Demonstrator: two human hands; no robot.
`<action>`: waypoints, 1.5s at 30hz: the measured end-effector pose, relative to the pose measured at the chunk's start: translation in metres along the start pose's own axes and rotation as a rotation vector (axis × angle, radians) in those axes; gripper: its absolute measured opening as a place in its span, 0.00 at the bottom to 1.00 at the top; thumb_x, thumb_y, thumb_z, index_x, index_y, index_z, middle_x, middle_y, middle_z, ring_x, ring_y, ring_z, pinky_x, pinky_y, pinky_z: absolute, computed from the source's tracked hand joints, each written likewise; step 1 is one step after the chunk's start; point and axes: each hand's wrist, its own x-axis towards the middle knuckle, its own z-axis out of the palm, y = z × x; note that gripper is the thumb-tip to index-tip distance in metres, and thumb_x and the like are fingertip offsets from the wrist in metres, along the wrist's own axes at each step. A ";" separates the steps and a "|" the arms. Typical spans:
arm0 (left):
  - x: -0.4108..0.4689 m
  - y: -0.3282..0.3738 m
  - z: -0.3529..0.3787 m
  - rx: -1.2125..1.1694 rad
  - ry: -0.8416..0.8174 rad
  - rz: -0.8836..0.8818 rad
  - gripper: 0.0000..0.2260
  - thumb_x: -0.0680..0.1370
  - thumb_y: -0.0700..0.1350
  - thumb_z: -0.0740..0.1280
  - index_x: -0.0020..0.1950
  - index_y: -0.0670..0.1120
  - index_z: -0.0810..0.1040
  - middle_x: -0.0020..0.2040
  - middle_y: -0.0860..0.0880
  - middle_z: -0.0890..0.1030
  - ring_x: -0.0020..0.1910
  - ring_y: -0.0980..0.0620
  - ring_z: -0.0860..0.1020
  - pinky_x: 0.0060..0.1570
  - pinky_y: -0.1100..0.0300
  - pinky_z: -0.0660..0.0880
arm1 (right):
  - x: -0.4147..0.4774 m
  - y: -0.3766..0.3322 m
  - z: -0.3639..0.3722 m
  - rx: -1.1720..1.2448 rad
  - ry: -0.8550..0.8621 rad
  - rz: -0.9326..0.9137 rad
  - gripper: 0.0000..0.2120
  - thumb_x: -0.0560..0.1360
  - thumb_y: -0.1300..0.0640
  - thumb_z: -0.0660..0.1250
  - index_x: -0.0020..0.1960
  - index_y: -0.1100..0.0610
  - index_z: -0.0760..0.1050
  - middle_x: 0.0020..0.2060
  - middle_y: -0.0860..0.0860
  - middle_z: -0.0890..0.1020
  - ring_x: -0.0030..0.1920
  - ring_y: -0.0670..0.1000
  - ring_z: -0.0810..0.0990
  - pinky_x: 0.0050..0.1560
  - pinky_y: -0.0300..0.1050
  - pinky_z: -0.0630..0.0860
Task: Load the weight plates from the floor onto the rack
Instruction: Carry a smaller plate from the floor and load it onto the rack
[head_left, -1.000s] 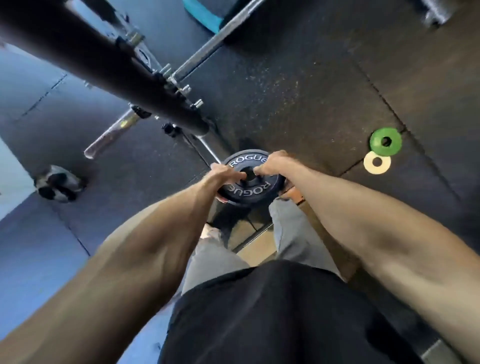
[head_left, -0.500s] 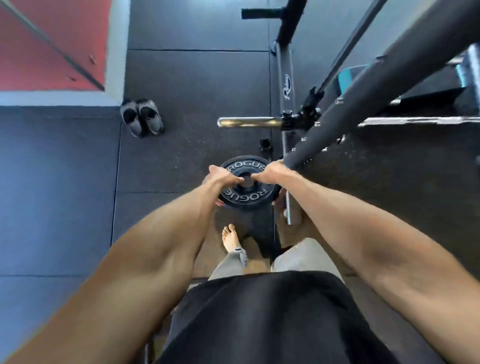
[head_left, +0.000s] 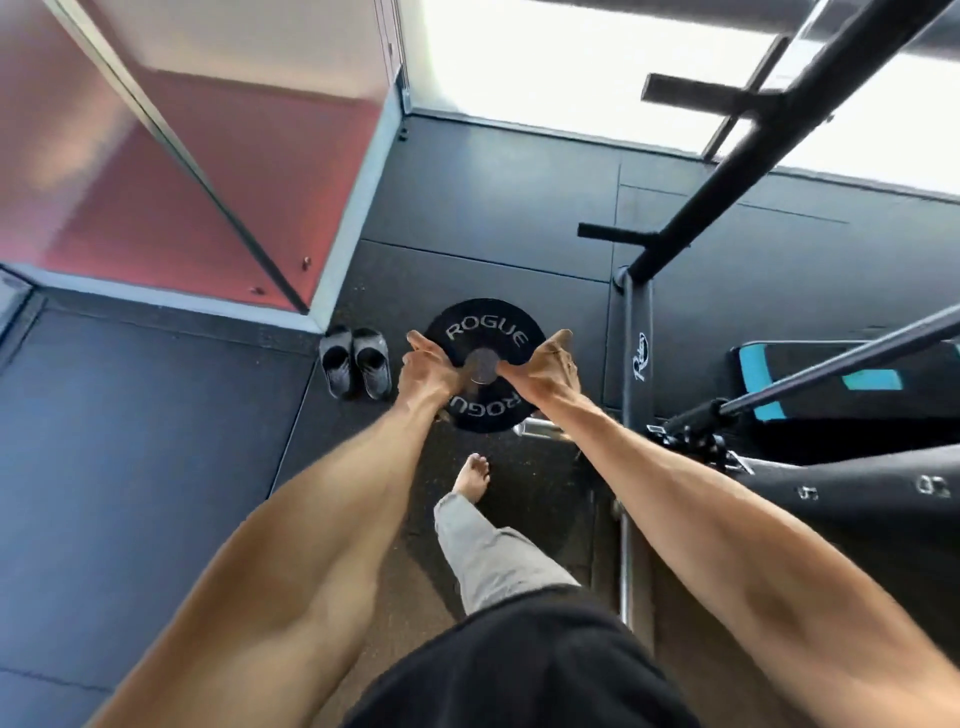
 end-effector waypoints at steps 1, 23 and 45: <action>0.016 0.016 -0.012 0.001 0.023 0.013 0.59 0.67 0.72 0.68 0.78 0.37 0.41 0.72 0.35 0.68 0.68 0.36 0.72 0.63 0.47 0.74 | 0.017 -0.015 -0.004 0.021 0.033 -0.010 0.38 0.63 0.38 0.77 0.58 0.54 0.58 0.53 0.55 0.79 0.54 0.60 0.81 0.52 0.55 0.80; 0.377 0.346 -0.042 -0.245 -0.236 0.841 0.39 0.69 0.77 0.59 0.64 0.47 0.71 0.54 0.43 0.80 0.51 0.44 0.82 0.48 0.42 0.81 | 0.286 -0.139 -0.156 0.509 0.700 0.008 0.33 0.69 0.49 0.79 0.60 0.57 0.59 0.54 0.56 0.81 0.50 0.53 0.82 0.47 0.39 0.83; 0.442 0.535 -0.036 0.150 -0.518 0.883 0.13 0.80 0.39 0.59 0.63 0.37 0.63 0.54 0.40 0.72 0.47 0.45 0.73 0.36 0.58 0.69 | 0.430 -0.158 -0.182 0.469 0.919 0.361 0.17 0.78 0.57 0.69 0.57 0.64 0.63 0.46 0.55 0.81 0.39 0.49 0.78 0.31 0.24 0.71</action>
